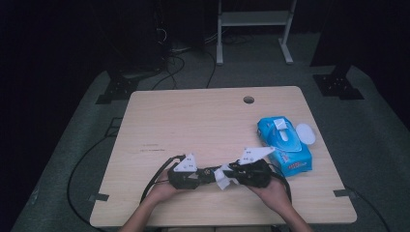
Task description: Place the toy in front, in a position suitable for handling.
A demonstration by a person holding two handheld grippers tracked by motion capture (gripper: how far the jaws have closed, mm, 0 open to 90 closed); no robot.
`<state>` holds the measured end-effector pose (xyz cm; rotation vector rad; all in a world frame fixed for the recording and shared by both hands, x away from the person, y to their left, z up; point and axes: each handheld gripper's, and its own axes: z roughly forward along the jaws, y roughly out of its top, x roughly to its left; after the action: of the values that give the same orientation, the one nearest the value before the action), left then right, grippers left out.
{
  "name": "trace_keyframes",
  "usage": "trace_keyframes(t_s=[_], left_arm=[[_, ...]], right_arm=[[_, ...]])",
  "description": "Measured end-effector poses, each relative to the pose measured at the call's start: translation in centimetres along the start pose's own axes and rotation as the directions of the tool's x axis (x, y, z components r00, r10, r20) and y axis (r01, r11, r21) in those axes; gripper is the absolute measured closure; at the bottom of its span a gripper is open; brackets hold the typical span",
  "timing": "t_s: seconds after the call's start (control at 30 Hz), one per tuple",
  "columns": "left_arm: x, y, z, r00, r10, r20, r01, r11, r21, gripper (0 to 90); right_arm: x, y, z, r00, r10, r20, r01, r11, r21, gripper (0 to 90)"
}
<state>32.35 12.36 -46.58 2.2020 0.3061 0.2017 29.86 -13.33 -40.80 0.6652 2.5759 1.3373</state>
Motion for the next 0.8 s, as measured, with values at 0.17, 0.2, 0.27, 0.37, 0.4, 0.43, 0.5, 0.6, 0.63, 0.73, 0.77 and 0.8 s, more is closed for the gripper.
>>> trace_keyframes(t_s=[0.17,0.2,0.27,0.37,0.4,0.43,0.5,0.6,0.63,0.73,0.77,0.8], left_arm=[[-0.1,0.0,-0.2,0.9996,0.027,-0.009,-0.027,0.9996,0.002,68.1],[-0.1,-0.1,-0.3,0.9997,0.024,-0.008,-0.024,0.9997,-0.002,68.4],[0.0,-0.2,-0.5,0.9998,0.019,-0.009,-0.019,0.9998,-0.01,69.4],[0.1,-0.3,-0.6,0.9996,0.024,-0.016,-0.024,0.9997,-0.009,70.7],[0.1,-0.2,-0.5,0.9996,0.025,-0.015,-0.025,0.9996,-0.009,70.7],[0.0,-0.2,-0.5,0.9995,0.026,-0.017,-0.026,0.9996,-0.009,70.7],[-0.1,-0.1,-0.4,0.9996,0.025,-0.016,-0.025,0.9997,-0.005,70.6],[0.0,0.0,-0.3,1.0,-0.006,-0.003,0.006,0.9998,-0.021,68.1],[0.0,0.0,-0.3,1.0,-0.002,-0.004,0.002,0.9998,-0.018,66.6],[0.0,0.1,-0.2,1.0,-0.004,-0.004,0.003,0.9998,-0.018,66.2],[0.0,0.1,-0.2,1.0,-0.001,-0.007,0.0,0.9998,-0.019,66.3],[0.0,0.1,-0.2,0.9999,0.005,-0.011,-0.005,0.9998,-0.019,66.6]], right_arm=[[0.2,2.5,3.8,0.9997,-0.005,-0.025,0.006,0.999,0.036,83.2],[0.2,2.5,4.4,0.9996,-0.005,-0.028,0.006,0.999,0.044,83.1],[0.0,2.4,4.9,0.9996,0.005,-0.027,-0.004,0.999,0.042,83.1],[-1.0,2.0,3.9,0.9996,0.024,0.012,-0.024,0.998,0.053,83.1],[-1.3,1.7,3.7,0.9993,0.035,0.017,-0.035,0.998,0.051,83.1],[-1.7,1.4,3.4,0.9982,0.059,0.011,-0.059,0.997,0.042,83.1],[-1.8,1.0,3.3,0.9971,0.076,0.007,-0.076,0.997,0.029,83.1],[-1.1,1.3,3.7,0.9985,0.048,0.024,-0.049,0.998,0.03,83.2],[-1.0,1.4,3.9,0.9988,0.047,0.013,-0.047,0.998,0.034,83.1],[-0.4,1.9,4.1,0.9994,0.035,0.006,-0.035,0.999,0.034,83.0],[-0.3,2.0,4.2,0.9994,0.034,-0.005,-0.034,0.999,0.029,83.0],[-0.1,2.1,4.4,0.9994,0.033,-0.012,-0.033,0.999,0.025,83.0]])
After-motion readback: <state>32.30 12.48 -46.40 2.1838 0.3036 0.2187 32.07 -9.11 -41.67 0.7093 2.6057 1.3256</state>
